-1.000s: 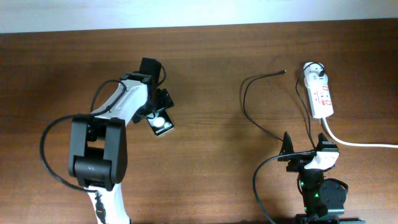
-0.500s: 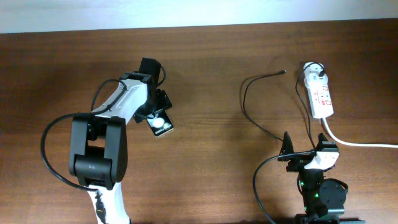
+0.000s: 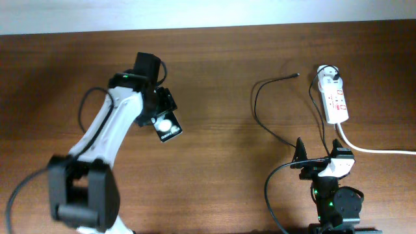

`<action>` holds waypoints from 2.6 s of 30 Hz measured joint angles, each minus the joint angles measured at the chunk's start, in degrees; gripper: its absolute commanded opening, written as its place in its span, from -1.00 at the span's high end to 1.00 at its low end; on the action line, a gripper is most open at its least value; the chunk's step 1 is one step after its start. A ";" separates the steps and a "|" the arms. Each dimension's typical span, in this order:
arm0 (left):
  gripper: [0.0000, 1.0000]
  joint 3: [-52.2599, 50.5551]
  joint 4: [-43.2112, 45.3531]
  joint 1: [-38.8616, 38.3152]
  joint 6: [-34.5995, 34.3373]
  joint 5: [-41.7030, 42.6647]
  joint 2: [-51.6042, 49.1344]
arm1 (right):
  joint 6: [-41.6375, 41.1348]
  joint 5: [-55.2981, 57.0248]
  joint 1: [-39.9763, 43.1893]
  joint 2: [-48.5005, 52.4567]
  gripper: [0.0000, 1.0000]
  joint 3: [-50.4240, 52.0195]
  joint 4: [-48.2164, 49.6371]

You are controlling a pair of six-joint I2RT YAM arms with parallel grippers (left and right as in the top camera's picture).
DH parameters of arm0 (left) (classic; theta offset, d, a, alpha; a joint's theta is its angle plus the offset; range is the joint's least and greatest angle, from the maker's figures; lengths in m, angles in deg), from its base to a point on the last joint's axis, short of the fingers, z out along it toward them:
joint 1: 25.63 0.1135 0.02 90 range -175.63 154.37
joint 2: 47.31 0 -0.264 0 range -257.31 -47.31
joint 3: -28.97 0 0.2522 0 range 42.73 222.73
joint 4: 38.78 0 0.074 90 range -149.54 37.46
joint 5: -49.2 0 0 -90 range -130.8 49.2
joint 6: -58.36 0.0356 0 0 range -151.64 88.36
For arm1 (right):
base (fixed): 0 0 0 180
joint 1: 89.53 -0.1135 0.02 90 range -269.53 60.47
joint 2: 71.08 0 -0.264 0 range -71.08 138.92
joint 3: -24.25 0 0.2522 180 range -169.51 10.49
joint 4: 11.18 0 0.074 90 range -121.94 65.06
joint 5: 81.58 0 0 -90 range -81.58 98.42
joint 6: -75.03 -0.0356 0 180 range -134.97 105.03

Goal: Plug charger to phone and switch on socket

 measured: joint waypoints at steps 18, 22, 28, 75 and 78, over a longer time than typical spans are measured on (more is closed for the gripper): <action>-0.42 0.00 -22.23 0.00 3.76 2.56 22.80 | -0.04 0.00 0.00 0.00 -0.97 0.00 0.00; -0.41 -0.07 -22.03 0.00 4.02 4.07 14.34 | -0.04 0.00 0.00 0.00 -0.98 0.00 0.00; -0.40 -0.22 -20.81 0.00 10.05 15.06 3.82 | 0.02 0.00 0.00 0.00 -0.98 0.00 0.00; -0.46 -0.37 -10.58 0.00 7.48 40.02 3.56 | -47.23 24.41 -61.70 79.82 -0.04 -28.87 39.52; -0.46 -0.37 -10.60 0.00 7.48 40.04 3.56 | -47.43 25.27 -61.70 81.83 0.19 -28.92 43.15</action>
